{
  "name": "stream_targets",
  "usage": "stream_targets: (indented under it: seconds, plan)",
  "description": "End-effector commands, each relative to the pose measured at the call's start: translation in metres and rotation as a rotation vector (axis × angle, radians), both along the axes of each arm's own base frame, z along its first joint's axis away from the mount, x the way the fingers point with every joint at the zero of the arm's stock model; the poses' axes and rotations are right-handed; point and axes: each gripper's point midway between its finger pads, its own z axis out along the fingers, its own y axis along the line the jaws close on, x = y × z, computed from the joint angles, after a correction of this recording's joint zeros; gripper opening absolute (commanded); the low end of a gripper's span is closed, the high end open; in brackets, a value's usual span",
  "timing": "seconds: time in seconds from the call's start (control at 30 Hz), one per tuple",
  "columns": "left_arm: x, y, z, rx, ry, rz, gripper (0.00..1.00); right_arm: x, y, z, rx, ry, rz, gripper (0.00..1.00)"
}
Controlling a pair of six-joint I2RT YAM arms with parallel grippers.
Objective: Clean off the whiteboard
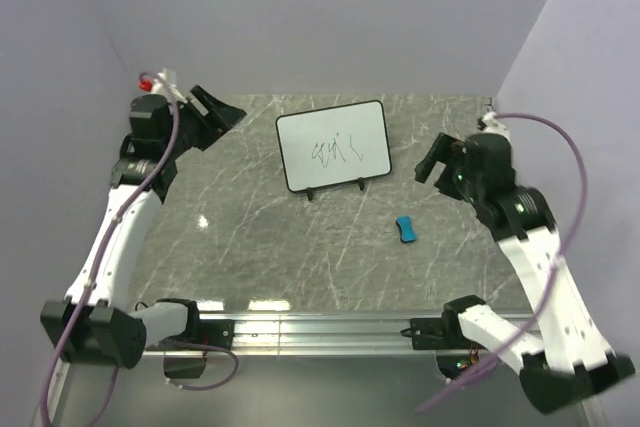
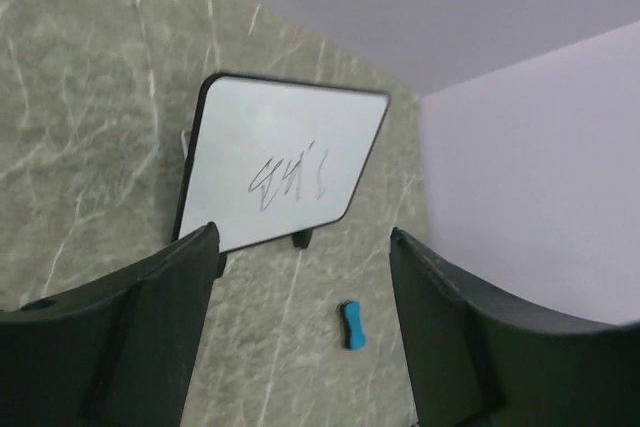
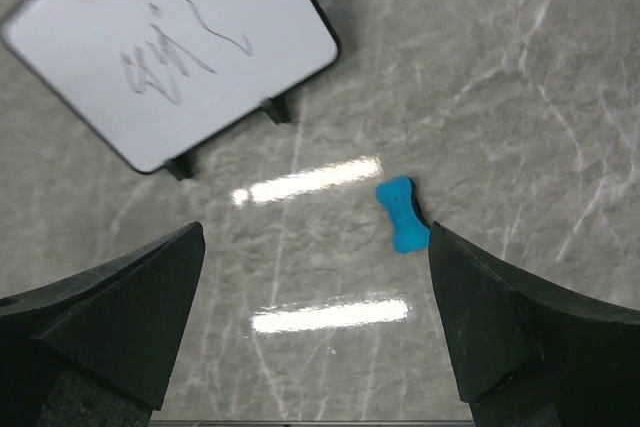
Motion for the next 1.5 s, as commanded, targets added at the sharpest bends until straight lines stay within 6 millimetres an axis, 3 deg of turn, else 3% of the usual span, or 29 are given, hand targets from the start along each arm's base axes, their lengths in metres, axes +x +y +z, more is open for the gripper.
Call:
stream_targets:
  seconds: [0.0, 0.1, 0.17, 0.3, 0.33, 0.4, 0.43, 0.5, 0.6, 0.77, 0.93, 1.13, 1.27, 1.47]
  plan:
    - [0.007, -0.014, -0.052, 0.094, 0.11, -0.065, 0.74, 0.016, 0.001, 0.001, -0.041, 0.036, -0.006, 1.0]
    - [0.0, -0.017, -0.052, 0.112, 0.097, -0.093, 0.66, 0.037, 0.006, -0.001, -0.041, 0.04, -0.013, 1.0]
    - [-0.006, -0.018, -0.055, 0.133, 0.101, -0.112, 0.66, 0.05, 0.013, -0.02, -0.052, 0.117, -0.002, 1.0]
    - [-0.016, -0.013, -0.066, 0.2, 0.116, -0.126, 0.66, 0.059, 0.024, -0.079, -0.028, 0.328, 0.0, 0.98]
    - [-0.019, -0.013, -0.067, 0.208, 0.113, -0.131, 0.66, 0.055, 0.029, -0.105, -0.016, 0.399, 0.013, 0.98]
    - [-0.024, -0.006, -0.071, 0.236, 0.115, -0.103, 0.66, 0.059, 0.038, -0.122, 0.03, 0.413, 0.017, 0.98]
    - [-0.026, -0.004, -0.072, 0.244, 0.117, -0.096, 0.66, 0.052, 0.042, -0.143, 0.048, 0.454, 0.027, 0.98]
    - [-0.031, -0.002, -0.074, 0.254, 0.115, -0.092, 0.66, 0.06, 0.045, -0.154, 0.087, 0.42, 0.003, 0.97]
    - [-0.035, -0.003, -0.073, 0.247, 0.102, -0.096, 0.67, 0.053, 0.046, -0.182, 0.106, 0.472, -0.013, 0.97]
    - [-0.033, -0.004, -0.076, 0.257, 0.112, -0.11, 0.66, 0.055, 0.037, -0.2, 0.055, 0.5, -0.04, 0.94]
    - [-0.03, -0.005, -0.078, 0.264, 0.118, -0.121, 0.66, 0.044, 0.025, -0.237, 0.008, 0.572, -0.102, 0.92]
    - [-0.031, -0.003, -0.08, 0.276, 0.122, -0.114, 0.65, 0.046, 0.01, -0.243, -0.05, 0.572, -0.137, 0.88]
    - [-0.035, -0.001, -0.085, 0.274, 0.134, -0.108, 0.65, 0.043, 0.012, -0.25, -0.047, 0.586, -0.118, 0.85]
    - [-0.039, 0.0, -0.088, 0.267, 0.14, -0.096, 0.65, 0.026, 0.01, -0.271, -0.088, 0.65, -0.077, 0.79]
